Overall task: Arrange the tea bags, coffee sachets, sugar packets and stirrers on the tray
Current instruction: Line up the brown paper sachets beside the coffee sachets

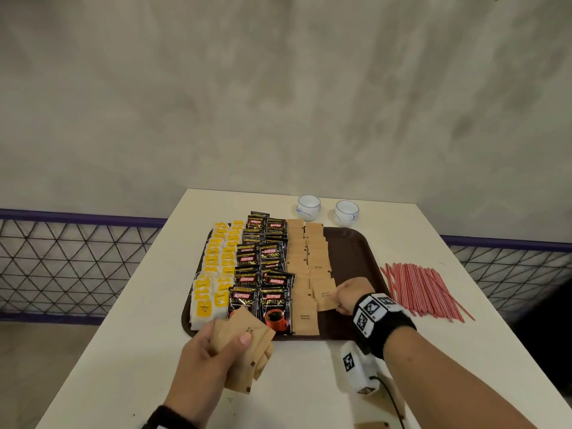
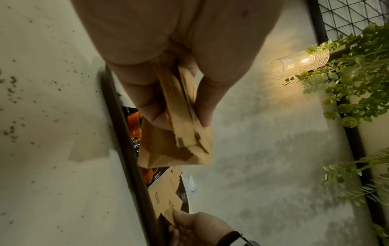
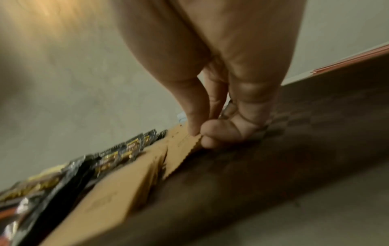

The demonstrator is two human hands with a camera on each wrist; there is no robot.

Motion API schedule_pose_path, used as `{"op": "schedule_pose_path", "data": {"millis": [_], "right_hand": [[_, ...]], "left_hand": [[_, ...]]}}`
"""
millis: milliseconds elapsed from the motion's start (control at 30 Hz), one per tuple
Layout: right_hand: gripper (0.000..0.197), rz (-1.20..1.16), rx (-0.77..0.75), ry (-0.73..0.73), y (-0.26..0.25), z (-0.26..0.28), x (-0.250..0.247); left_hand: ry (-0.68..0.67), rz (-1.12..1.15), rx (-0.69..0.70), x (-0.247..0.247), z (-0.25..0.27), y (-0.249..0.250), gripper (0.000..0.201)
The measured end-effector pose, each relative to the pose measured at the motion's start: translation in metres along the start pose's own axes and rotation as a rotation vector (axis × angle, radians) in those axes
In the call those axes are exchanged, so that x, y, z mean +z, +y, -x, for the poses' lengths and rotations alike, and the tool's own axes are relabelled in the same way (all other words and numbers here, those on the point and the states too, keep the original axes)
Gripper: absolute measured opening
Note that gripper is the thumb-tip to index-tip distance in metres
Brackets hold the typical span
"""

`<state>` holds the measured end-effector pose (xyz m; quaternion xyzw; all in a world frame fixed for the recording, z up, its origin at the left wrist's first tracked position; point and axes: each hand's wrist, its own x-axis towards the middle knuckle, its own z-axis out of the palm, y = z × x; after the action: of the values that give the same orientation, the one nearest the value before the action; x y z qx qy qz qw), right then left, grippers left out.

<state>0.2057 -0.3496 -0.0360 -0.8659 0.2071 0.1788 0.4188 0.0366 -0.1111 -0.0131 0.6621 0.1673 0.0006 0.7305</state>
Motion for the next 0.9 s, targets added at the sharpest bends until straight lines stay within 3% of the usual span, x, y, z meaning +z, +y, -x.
{"op": "schedule_pose_path", "data": {"millis": [67, 133, 333, 500, 567, 633, 700, 733, 800, 900], "right_hand": [[0.005, 0.058, 0.029, 0.105, -0.002, -0.003, 0.011], [0.02, 0.144, 0.048, 0.186, -0.007, 0.002, 0.018], [0.03, 0.301, 0.042, 0.194, -0.014, 0.017, 0.018], [0.011, 0.098, -0.145, 0.225, -0.007, 0.033, 0.01], [0.01, -0.053, -0.305, 0.132, -0.006, 0.055, 0.005], [0.014, -0.18, -0.45, -0.165, -0.004, 0.091, 0.002], [0.026, -0.253, -0.501, -0.482, 0.001, 0.129, 0.004], [0.033, -0.272, -0.508, -0.558, 0.004, 0.143, 0.007], [0.032, -0.29, -0.527, -0.503, 0.01, 0.156, 0.015], [0.01, -0.233, -0.546, -0.272, 0.015, 0.156, 0.02]], "left_hand": [[0.006, -0.01, -0.006, -0.001, -0.001, -0.003, 0.017], [0.013, -0.016, -0.012, -0.001, -0.001, -0.005, 0.017], [0.012, -0.013, -0.005, 0.001, -0.004, -0.007, 0.019], [-0.01, 0.006, 0.01, 0.008, -0.003, -0.003, 0.014], [-0.043, 0.009, 0.016, 0.011, -0.001, 0.001, 0.014], [-0.078, 0.029, 0.011, 0.014, 0.0, 0.002, 0.017], [-0.097, 0.06, 0.006, 0.017, 0.0, 0.002, 0.03], [-0.106, 0.068, 0.007, 0.019, 0.001, 0.001, 0.036], [-0.127, 0.064, 0.01, 0.024, 0.003, 0.001, 0.04], [-0.168, 0.034, 0.025, 0.031, 0.009, 0.002, 0.025]]}}
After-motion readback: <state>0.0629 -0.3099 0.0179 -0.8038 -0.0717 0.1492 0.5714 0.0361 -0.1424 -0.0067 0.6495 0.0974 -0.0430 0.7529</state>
